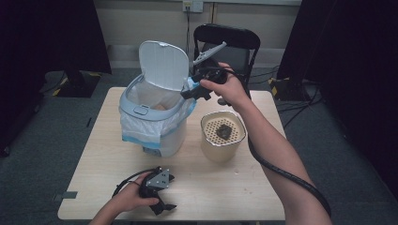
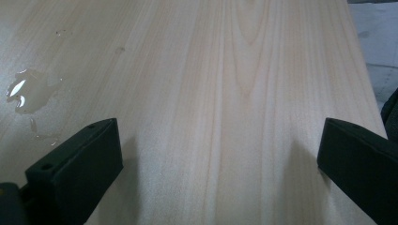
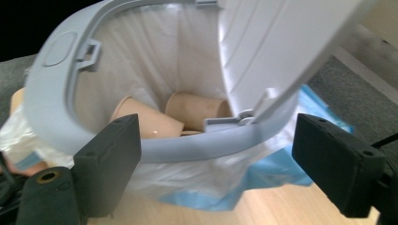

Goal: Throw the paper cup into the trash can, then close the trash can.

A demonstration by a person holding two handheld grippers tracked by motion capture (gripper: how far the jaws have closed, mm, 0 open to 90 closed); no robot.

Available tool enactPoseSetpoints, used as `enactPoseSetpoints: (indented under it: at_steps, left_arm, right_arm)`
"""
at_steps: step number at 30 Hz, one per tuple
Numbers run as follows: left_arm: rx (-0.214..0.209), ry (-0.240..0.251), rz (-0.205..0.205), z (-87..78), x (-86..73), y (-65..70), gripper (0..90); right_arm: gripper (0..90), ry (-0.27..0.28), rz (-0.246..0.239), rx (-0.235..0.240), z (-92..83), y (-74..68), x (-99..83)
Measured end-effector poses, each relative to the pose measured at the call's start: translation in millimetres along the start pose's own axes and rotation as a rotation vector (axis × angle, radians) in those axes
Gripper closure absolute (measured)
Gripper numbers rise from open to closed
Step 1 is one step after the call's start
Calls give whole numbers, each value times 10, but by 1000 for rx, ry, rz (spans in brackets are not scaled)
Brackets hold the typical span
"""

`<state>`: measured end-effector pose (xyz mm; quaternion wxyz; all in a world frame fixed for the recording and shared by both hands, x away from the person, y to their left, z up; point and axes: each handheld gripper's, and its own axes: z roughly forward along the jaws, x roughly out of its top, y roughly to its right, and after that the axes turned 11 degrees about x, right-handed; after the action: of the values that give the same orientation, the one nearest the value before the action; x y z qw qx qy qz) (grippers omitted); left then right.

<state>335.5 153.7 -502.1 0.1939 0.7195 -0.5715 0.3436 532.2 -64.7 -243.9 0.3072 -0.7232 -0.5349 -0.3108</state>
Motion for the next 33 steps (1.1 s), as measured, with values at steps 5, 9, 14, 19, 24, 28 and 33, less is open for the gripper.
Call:
enactPoseSetpoints:
  at_steps: [5, 9, 14, 19, 24, 28, 33]
  left_arm:
    - [0, 0, 0, 0, 0, 0, 0]
    - [0, 0, 0, 0, 0, 0, 0]
    - [0, 0, 0, -1, 0, 0, 0]
    - [0, 2, -1, 0, -1, 0, 0]
    - [0, 2, 1, 1, -1, 0, 0]
    - [1, -8, 20, -6, 1, -12, 0]
    - [-1, -3, 19, -2, -3, -13, 0]
  right_arm:
    - [161, 23, 8, -7, 26, 94, 48]
    - [163, 31, -1, 0, 83, 129, 118]
    - [181, 46, -9, 28, 143, 124, 185]
    - [150, 32, -26, 32, 190, 72, 230]
    - [173, 41, -15, 40, 173, 83, 233]
    - [172, 48, -17, 38, 175, 50, 242]
    - [175, 58, -41, 41, 168, -21, 314]
